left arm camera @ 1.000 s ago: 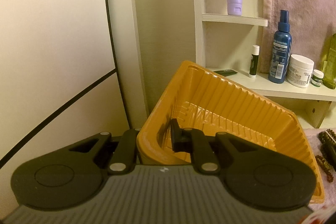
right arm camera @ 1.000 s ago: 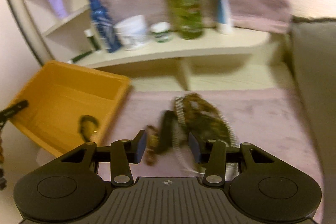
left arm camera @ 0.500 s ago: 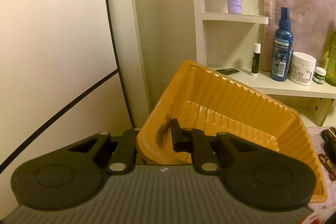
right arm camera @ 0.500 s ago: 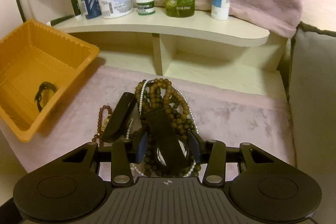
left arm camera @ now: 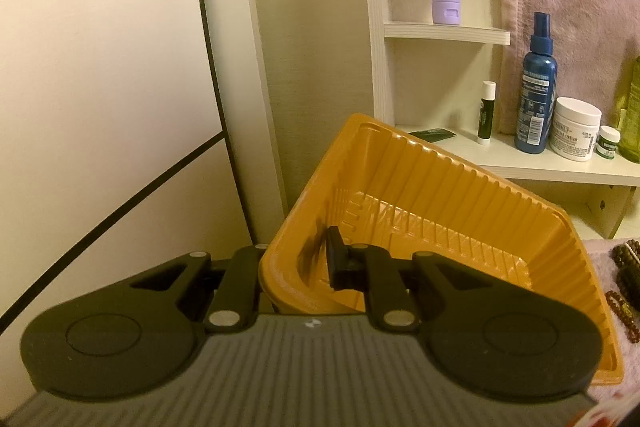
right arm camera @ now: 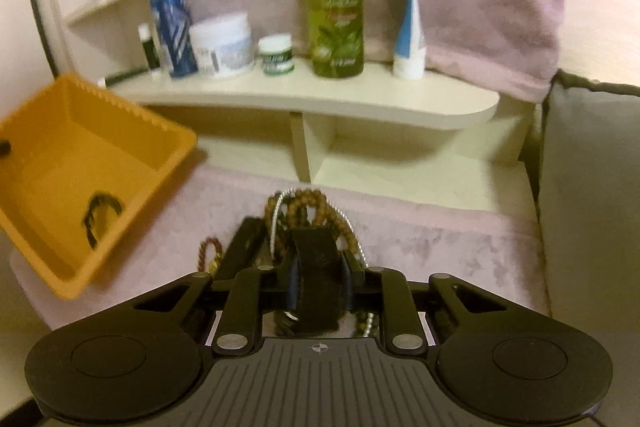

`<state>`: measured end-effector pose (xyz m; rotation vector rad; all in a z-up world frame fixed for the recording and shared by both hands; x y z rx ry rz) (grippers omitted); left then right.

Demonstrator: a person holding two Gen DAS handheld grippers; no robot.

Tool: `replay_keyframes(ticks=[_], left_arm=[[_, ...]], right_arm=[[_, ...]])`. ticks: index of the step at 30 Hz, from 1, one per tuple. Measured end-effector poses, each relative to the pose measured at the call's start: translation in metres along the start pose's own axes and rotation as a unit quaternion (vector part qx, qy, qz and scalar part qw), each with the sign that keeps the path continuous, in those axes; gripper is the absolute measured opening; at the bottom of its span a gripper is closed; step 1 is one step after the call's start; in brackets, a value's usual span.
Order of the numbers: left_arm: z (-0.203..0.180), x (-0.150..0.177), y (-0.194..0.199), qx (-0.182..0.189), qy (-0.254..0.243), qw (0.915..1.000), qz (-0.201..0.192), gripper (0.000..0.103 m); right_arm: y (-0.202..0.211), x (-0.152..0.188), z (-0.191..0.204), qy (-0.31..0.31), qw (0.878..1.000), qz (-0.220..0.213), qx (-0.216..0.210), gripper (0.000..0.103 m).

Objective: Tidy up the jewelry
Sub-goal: 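Carry the second black band into the orange tray and release it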

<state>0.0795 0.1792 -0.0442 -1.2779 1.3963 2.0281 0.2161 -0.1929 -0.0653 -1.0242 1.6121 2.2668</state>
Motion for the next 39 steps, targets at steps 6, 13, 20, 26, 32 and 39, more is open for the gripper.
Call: replay_keyframes(ticks=[6,13,20,26,32,39], left_arm=[[0.001,0.000,0.000,0.001,0.003,1.0000,0.001,0.014],[0.001,0.000,0.000,0.003,0.006,1.0000,0.001,0.014],[0.001,0.000,0.001,0.002,0.006,1.0000,0.001,0.013],[0.000,0.000,0.002,0.002,0.005,1.0000,0.003,0.013],[0.001,-0.001,0.002,0.000,0.007,1.0000,0.004,0.013],[0.001,-0.001,0.001,-0.001,0.008,0.9999,0.006,0.014]], right_arm=[[0.020,-0.015,0.009,-0.018,0.999,-0.028,-0.020,0.021],[0.030,-0.038,0.037,-0.034,0.995,-0.049,-0.080,0.021],[0.019,-0.055,0.084,-0.021,0.987,-0.047,-0.149,0.021],[0.006,-0.059,0.128,0.005,0.981,-0.035,-0.192,0.021],[-0.017,-0.057,0.160,0.019,0.977,-0.009,-0.212,0.021],[-0.047,-0.047,0.181,0.027,0.976,0.028,-0.212,0.021]])
Point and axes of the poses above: each gripper's, at about its wrist camera, not at the fingertips, and y roughly against the way its jaws point, z to its left, x to its underside, the point moved 3 cm from there along -y, roughly the way its jaws point, and after that the axes turned 6 degrees about z, right-handed, at the moved point
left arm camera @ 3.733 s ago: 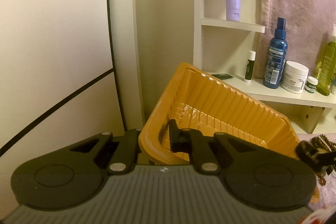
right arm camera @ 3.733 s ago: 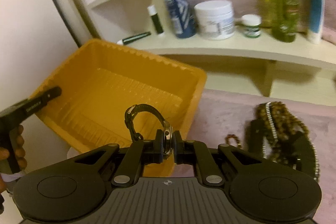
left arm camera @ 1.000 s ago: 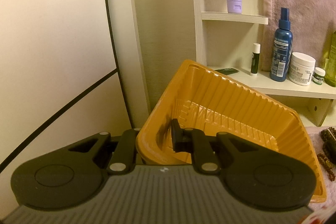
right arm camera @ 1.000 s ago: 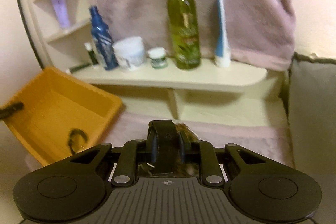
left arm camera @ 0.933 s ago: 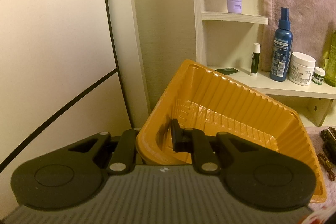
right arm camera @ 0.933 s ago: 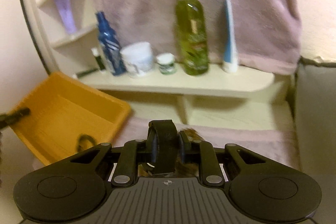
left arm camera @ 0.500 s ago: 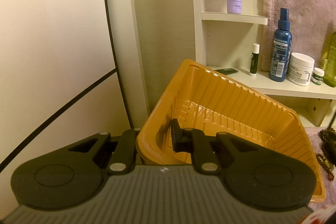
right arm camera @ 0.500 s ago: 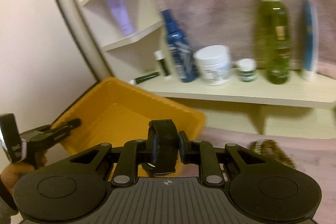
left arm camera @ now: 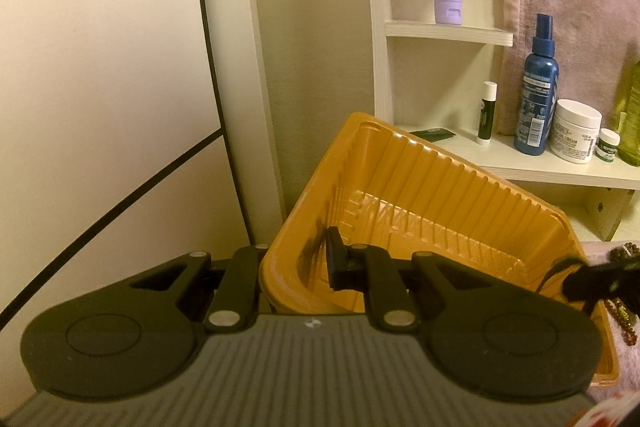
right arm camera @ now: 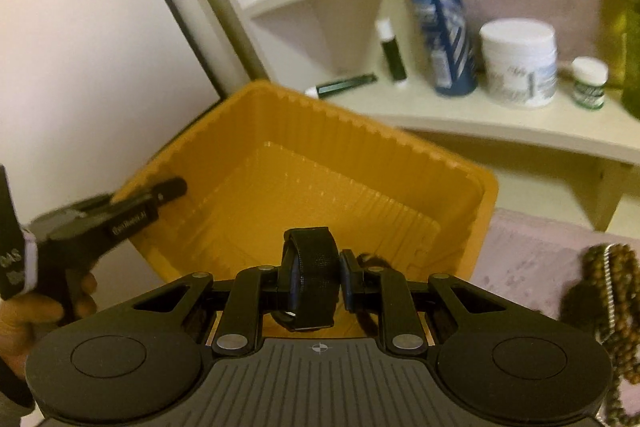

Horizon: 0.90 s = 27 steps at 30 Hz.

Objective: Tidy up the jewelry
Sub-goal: 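Carry the second black band into the orange tray and release it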

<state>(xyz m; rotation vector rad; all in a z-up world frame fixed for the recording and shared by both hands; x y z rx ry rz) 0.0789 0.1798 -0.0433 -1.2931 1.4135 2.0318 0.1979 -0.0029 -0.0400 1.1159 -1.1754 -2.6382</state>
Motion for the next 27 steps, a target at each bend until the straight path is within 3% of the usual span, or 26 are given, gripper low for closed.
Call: replay_keyframes(ticks=[13,15,16,17,18,27], left_arm=[[0.000,0.000,-0.001,0.000,0.002,1.0000,0.001,0.014],[0.000,0.000,-0.001,0.000,0.002,1.0000,0.001,0.014],[0.000,0.000,-0.001,0.000,0.002,1.0000,0.001,0.014],[0.000,0.000,-0.001,0.000,0.002,1.0000,0.001,0.014],[0.000,0.000,-0.001,0.000,0.003,1.0000,0.001,0.014],[0.001,0.000,-0.002,0.000,0.001,1.0000,0.001,0.014]], right_arm=[[-0.032,0.010,0.004,0.017,0.999,0.046,0.023,0.021],[-0.032,0.010,0.005,0.014,0.998,0.050,0.023,0.029],[-0.031,0.010,0.006,0.014,0.998,0.050,0.021,0.040],[-0.030,0.009,0.007,0.013,0.999,0.046,0.018,0.052],[-0.027,0.008,0.008,0.012,0.999,0.037,0.016,0.055],[0.034,-0.001,0.011,0.018,0.998,-0.059,0.025,0.056]])
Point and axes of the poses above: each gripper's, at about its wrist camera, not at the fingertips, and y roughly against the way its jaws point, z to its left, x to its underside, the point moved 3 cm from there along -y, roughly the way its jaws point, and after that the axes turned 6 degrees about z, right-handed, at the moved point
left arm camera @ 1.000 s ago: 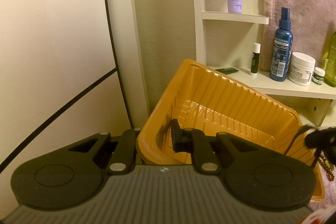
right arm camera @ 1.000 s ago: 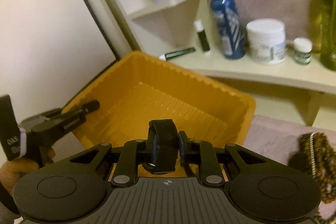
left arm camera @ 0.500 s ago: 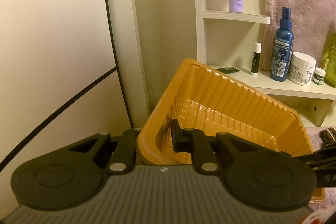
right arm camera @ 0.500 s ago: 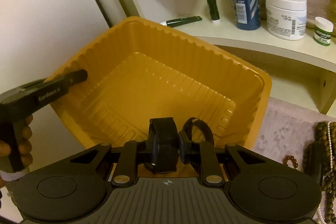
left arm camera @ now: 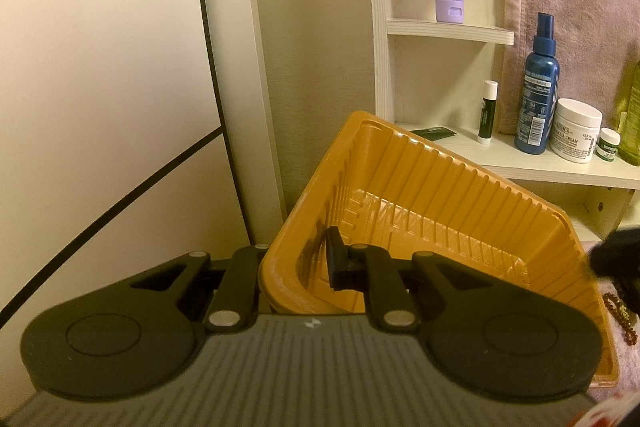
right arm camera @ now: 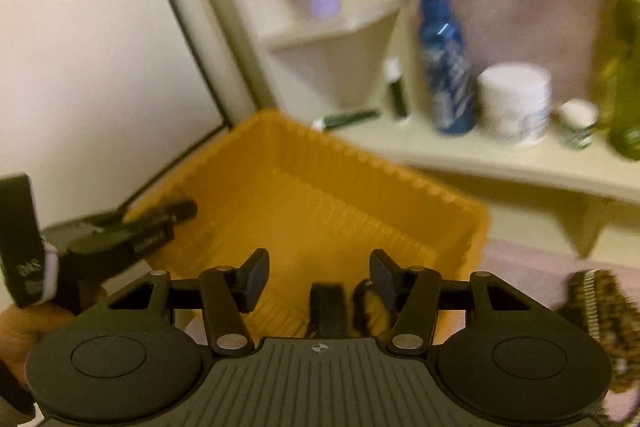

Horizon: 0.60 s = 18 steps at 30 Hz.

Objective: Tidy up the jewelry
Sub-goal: 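Carry the second black band into the orange tray and release it, then pinch a small gold earring from the table with the right tool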

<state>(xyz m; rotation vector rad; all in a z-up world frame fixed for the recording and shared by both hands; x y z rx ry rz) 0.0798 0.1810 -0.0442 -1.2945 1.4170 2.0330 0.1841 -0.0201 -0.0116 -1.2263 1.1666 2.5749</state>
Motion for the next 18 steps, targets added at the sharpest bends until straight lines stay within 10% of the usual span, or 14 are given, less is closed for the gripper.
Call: replay_keyframes(ticks=[10,18], left_arm=[[0.000,0.000,0.000,0.000,0.001,1.0000,0.001,0.014],[-0.002,0.000,0.001,-0.001,-0.002,1.0000,0.000,0.014]], right_arm=[[0.083,0.046,-0.072,-0.066,0.991,-0.011,0.113,0.054],[0.105,0.097,-0.108,-0.112,0.979,0.049,0.162,0.033]])
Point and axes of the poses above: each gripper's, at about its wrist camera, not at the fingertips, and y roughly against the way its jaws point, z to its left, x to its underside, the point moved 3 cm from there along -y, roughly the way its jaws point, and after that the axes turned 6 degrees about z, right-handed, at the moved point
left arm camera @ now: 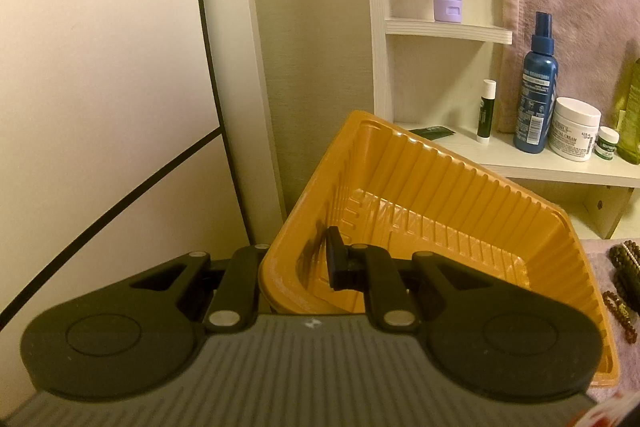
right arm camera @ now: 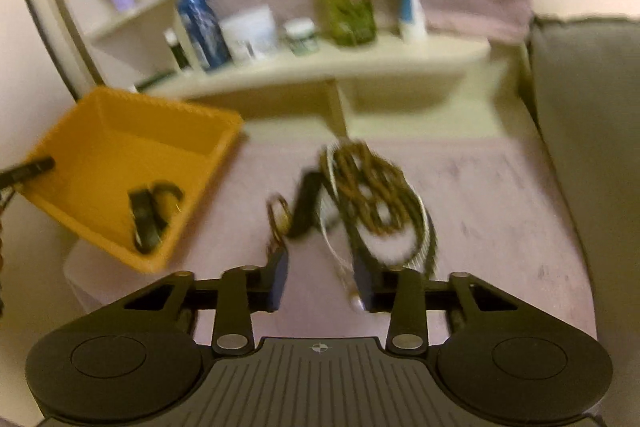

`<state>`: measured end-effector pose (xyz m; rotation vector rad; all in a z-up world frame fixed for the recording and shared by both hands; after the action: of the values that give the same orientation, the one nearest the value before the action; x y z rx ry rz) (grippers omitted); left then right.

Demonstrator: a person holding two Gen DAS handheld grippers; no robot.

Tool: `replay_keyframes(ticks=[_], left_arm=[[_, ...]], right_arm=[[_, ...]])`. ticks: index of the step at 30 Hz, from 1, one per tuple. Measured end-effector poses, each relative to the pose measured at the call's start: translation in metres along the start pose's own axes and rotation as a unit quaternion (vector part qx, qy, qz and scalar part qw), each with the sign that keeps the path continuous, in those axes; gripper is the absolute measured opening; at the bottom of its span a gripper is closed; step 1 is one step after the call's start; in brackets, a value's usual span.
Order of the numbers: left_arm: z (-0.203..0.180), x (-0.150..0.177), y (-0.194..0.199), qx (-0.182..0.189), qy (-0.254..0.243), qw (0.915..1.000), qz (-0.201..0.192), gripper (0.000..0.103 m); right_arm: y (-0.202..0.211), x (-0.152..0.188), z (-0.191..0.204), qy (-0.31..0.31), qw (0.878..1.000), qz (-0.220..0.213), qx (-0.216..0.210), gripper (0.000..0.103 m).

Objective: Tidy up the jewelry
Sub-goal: 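Pinch a small gold earring from the table with the right tool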

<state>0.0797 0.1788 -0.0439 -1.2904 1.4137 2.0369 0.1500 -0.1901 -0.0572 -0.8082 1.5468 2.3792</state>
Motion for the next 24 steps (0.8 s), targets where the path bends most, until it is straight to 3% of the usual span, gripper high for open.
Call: replay_keyframes(ticks=[9,24], left_arm=[[0.000,-0.001,0.000,-0.001,-0.002,1.0000,0.000,0.014],[0.000,-0.001,0.000,0.001,-0.001,1.0000,0.000,0.014]], right_arm=[[-0.027,0.021,-0.005,0.012,0.998,0.046,0.031,0.022],[-0.053,0.021,-0.007,0.070,0.994,0.043,0.068,0.016]])
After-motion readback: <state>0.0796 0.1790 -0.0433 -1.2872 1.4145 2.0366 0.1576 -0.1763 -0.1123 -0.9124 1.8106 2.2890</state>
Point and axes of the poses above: each gripper's, at about its wrist camera, not at the fingertips, and y roughly against the way its jaws point, z to its left, x to its underside, the point moved 3 cm from there along -y, roughly the way its jaws point, and after that the axes turned 6 degrees about z, right-handed, at the moved point
